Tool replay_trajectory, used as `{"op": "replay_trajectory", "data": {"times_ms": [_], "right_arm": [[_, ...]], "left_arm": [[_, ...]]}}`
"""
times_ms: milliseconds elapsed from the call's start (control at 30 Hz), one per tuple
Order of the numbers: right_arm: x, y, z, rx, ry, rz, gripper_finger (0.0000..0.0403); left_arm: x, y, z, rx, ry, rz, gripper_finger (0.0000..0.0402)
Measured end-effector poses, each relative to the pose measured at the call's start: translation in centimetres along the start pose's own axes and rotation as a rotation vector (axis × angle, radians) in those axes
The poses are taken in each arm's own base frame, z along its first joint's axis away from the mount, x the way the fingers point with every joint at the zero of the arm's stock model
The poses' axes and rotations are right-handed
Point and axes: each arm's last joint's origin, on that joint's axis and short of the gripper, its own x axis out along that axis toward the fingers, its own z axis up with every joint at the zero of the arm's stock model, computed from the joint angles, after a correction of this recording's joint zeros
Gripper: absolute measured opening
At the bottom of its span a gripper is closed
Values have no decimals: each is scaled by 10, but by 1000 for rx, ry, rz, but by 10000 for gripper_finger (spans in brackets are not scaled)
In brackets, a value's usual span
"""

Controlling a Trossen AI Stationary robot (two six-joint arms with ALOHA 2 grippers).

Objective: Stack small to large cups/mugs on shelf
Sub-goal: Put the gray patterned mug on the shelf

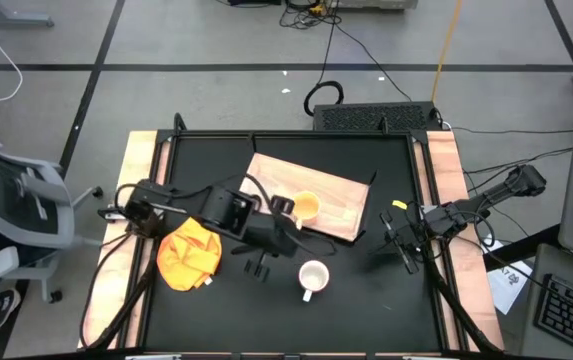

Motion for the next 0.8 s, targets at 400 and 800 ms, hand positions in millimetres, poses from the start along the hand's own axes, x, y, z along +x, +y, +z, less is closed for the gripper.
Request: {"op": "replay_trajectory", "data": {"times_ms": [400, 800], "right_arm": [[0, 0, 0, 0, 1, 0, 0], [0, 0, 0, 15, 2, 1, 0]], "left_arm": [[-53, 7, -12, -26, -112, 63, 1], [-92, 14, -30, -12, -151, 130, 0]]}}
